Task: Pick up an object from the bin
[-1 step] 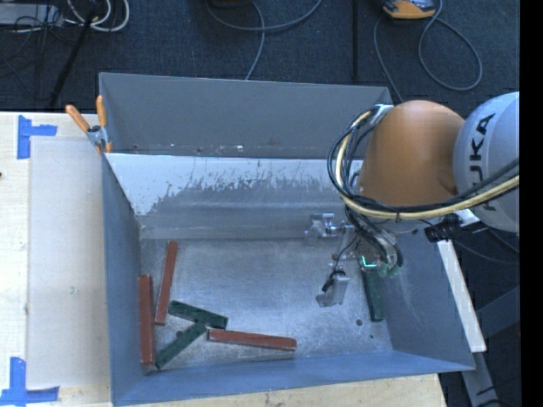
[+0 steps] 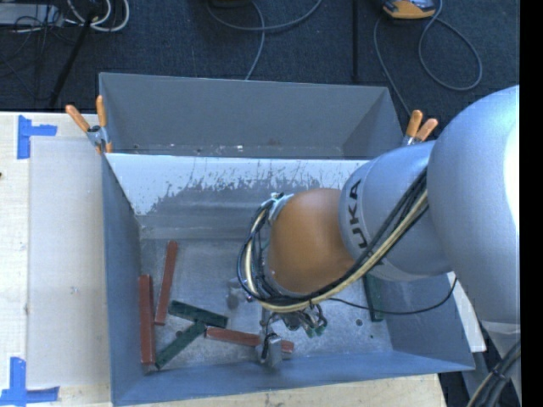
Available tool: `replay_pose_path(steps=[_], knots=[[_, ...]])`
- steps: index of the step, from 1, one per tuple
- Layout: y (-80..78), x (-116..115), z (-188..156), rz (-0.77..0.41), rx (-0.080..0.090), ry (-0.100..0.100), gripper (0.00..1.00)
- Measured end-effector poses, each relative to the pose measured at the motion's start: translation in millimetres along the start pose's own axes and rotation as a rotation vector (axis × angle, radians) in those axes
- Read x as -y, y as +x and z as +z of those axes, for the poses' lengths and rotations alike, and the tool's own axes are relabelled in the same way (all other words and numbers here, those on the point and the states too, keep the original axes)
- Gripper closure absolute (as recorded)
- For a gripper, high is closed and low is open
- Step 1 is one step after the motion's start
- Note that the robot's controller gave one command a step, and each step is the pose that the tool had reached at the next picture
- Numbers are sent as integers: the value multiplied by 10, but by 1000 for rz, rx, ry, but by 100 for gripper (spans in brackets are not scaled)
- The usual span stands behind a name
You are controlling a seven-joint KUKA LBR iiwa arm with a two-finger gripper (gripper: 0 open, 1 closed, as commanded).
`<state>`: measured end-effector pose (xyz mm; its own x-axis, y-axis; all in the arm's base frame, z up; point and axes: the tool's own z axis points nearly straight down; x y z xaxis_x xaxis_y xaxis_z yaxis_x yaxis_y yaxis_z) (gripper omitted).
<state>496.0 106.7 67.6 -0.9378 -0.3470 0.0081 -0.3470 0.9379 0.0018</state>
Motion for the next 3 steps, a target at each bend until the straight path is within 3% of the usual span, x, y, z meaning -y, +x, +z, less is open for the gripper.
replay_pose_path(steps=[1,2,3], knots=[[-73,-456,-333,56,10,-1,0],[-185,-952,-361,-186,9,1,0],[-281,-1103,-30,-555,12,6,0]])
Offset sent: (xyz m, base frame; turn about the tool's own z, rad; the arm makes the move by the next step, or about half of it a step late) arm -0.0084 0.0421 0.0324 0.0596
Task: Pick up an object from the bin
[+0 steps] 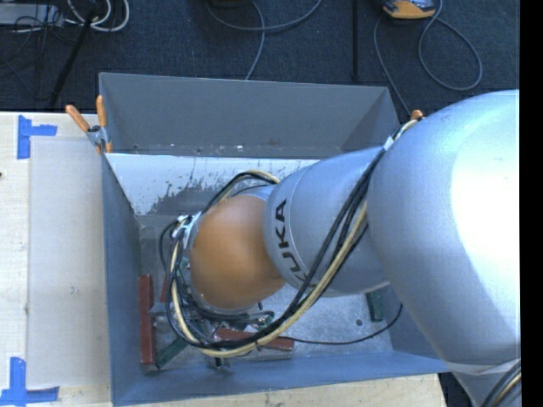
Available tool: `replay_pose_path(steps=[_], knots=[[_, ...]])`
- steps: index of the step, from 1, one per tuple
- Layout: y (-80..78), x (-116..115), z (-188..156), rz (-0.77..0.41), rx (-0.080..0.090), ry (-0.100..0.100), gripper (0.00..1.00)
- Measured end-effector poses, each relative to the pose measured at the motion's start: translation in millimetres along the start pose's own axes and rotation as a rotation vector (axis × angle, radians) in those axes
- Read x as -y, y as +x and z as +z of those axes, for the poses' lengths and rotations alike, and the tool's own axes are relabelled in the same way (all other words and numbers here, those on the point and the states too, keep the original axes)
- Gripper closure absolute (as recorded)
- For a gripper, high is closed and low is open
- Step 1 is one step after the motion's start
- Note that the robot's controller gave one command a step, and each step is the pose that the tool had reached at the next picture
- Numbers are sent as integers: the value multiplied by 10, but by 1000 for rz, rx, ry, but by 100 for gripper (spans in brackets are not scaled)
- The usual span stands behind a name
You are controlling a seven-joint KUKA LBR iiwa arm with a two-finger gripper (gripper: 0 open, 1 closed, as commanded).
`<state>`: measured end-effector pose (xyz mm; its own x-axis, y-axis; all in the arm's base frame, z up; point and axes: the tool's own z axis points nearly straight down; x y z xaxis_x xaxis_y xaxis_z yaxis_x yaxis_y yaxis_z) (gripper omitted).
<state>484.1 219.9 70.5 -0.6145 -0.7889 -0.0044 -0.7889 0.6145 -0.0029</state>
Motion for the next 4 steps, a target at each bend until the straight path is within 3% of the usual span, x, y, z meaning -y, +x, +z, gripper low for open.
replay_pose_path(steps=[1,2,4], knots=[[-5,6,-2,4,-2,-1,0],[-14,13,-5,7,2,-1,100],[-29,10,-297,16,-3,-2,100]])
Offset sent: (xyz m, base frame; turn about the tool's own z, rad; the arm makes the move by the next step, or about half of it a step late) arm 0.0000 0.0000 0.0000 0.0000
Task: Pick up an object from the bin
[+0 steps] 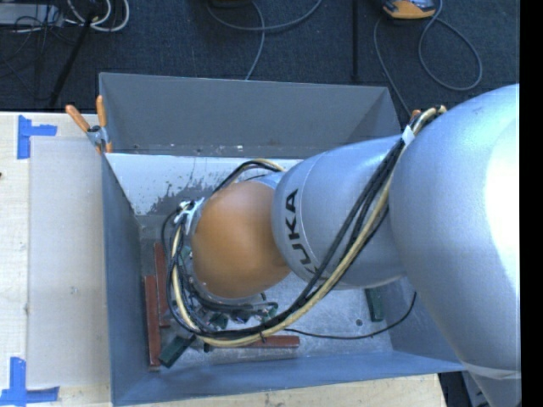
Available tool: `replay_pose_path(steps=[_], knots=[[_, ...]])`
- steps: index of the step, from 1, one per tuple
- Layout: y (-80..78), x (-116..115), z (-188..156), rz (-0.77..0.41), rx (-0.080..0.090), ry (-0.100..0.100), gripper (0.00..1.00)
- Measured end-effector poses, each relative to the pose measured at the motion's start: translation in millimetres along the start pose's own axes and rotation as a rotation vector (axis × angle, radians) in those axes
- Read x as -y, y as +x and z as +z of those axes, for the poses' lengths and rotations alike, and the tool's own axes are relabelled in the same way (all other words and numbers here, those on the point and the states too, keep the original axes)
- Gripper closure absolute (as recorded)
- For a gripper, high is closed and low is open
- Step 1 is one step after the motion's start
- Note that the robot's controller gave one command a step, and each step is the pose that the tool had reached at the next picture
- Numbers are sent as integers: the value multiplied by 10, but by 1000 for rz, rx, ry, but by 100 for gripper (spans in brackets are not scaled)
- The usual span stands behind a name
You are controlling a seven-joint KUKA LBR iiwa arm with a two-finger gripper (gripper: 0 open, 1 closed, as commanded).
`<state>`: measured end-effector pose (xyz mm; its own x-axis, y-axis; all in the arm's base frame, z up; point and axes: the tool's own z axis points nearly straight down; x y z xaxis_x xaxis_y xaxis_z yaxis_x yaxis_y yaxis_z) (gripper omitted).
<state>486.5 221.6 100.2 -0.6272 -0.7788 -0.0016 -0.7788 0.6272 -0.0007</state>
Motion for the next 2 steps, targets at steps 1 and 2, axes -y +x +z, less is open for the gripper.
replay_pose_path(steps=[1,2], knots=[[-6,-2,-112,4,-1,0,100],[-11,-1,-367,9,1,0,100]])
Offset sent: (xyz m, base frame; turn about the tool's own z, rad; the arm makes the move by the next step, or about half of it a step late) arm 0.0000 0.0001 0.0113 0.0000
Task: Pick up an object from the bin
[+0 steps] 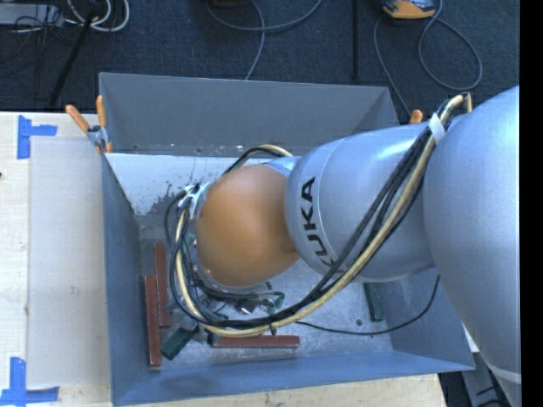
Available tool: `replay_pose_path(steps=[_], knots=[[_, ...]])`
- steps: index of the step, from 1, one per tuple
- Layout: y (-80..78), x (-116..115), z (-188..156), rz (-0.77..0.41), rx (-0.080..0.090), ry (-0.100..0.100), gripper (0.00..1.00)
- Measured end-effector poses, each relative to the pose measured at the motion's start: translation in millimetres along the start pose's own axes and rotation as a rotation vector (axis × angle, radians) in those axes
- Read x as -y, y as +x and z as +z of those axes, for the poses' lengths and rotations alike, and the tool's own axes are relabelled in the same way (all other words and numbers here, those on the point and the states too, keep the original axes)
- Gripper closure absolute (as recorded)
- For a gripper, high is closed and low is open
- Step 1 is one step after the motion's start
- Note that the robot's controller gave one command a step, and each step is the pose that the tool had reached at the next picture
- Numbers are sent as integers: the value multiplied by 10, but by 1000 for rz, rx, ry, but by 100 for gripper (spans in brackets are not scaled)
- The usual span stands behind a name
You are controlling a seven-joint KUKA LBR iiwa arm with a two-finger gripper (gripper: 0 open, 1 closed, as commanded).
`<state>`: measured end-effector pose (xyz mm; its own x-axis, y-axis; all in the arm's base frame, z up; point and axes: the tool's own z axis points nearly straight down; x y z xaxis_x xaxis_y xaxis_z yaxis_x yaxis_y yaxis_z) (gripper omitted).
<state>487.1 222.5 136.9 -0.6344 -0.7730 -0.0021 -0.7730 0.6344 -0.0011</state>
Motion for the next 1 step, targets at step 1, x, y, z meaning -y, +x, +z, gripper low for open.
replay_pose_path(steps=[1], knots=[[-15,4,-512,6,2,1,100]])
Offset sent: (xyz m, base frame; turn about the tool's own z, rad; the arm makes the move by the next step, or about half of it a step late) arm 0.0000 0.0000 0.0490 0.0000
